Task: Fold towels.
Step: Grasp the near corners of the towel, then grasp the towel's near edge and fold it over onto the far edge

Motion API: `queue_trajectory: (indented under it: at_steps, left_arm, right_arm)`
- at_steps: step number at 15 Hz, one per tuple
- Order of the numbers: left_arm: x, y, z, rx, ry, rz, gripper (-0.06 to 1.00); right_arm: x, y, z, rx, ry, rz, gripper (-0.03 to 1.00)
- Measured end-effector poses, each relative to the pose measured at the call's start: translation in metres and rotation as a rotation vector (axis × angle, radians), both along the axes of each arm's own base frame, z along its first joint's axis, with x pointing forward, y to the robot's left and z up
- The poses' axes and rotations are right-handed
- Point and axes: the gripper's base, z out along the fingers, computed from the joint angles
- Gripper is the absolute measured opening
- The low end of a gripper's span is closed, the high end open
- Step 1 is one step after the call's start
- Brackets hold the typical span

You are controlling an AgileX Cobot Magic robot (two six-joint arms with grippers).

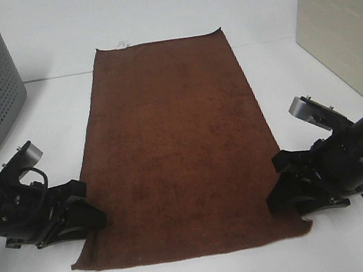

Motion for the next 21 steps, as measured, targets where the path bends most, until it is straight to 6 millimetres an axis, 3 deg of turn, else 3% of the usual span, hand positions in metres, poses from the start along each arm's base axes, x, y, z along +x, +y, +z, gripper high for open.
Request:
queue_trajectory:
  at_steps: [2, 4, 8, 14, 21]
  left_arm:
    - [0.000, 0.002, -0.002, 0.021, 0.002, 0.006, 0.06]
    - [0.000, 0.002, -0.002, 0.022, 0.002, 0.006, 0.00]
    - [-0.004, 0.003, 0.010, 0.021, -0.022, 0.006, 0.00]
    - [-0.032, 0.008, 0.022, 0.022, -0.015, 0.012, 0.00]
    - [-0.074, 0.013, 0.024, 0.020, 0.036, -0.011, 0.00]
  right_arm:
    - [0.002, -0.002, -0.003, -0.030, 0.017, -0.069, 0.18]
    - [0.003, -0.003, -0.004, -0.041, 0.022, -0.097, 0.00]
    - [0.001, -0.004, -0.001, -0.050, 0.027, -0.092, 0.00]
    - [-0.006, -0.003, 0.031, -0.026, 0.008, -0.067, 0.00]
    - [-0.055, -0.012, 0.017, -0.085, 0.097, -0.086, 0.00]
